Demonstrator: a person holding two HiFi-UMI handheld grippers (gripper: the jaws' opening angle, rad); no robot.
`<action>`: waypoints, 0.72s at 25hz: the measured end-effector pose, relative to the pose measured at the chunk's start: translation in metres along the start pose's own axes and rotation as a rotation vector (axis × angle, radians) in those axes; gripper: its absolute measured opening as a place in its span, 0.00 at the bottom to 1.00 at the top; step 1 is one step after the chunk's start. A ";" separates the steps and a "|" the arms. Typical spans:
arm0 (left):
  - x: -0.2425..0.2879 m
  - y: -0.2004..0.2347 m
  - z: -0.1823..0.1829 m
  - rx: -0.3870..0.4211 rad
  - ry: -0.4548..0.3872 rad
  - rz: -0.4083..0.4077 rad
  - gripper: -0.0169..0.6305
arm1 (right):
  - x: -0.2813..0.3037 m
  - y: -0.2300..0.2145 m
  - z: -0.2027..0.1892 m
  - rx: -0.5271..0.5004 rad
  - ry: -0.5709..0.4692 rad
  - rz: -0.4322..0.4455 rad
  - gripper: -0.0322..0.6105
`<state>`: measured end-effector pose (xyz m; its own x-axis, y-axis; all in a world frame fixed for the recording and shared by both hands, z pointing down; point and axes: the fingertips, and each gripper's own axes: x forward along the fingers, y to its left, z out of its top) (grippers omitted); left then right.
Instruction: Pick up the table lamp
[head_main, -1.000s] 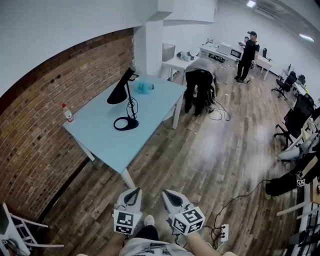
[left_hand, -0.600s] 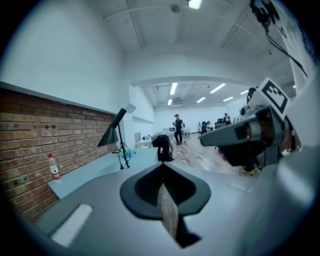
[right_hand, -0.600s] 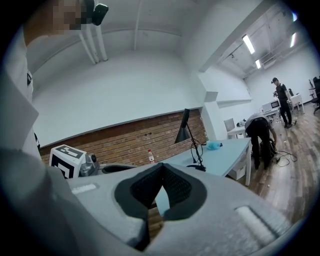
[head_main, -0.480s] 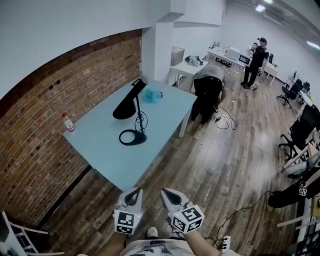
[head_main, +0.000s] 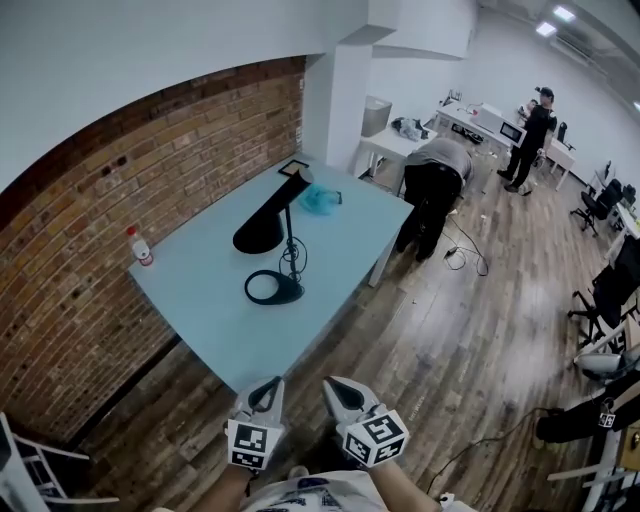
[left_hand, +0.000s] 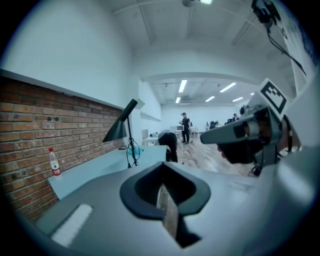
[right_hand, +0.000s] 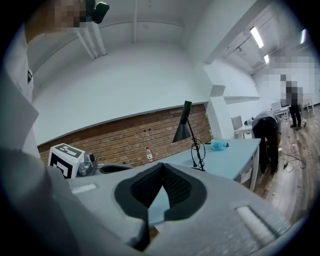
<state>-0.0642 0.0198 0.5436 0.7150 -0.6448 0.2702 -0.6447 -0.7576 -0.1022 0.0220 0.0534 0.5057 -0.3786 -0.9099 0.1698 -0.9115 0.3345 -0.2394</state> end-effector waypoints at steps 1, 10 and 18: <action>0.010 0.005 0.002 0.000 0.001 0.013 0.01 | 0.008 -0.010 0.003 -0.007 0.000 0.009 0.05; 0.112 0.042 0.026 -0.028 0.024 0.131 0.01 | 0.087 -0.101 0.045 -0.023 0.023 0.137 0.05; 0.191 0.064 0.046 -0.055 0.053 0.250 0.01 | 0.140 -0.169 0.077 -0.044 0.063 0.283 0.05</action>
<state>0.0430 -0.1567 0.5447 0.5170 -0.8044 0.2928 -0.8145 -0.5674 -0.1207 0.1351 -0.1495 0.4961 -0.6265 -0.7624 0.1619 -0.7740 0.5842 -0.2444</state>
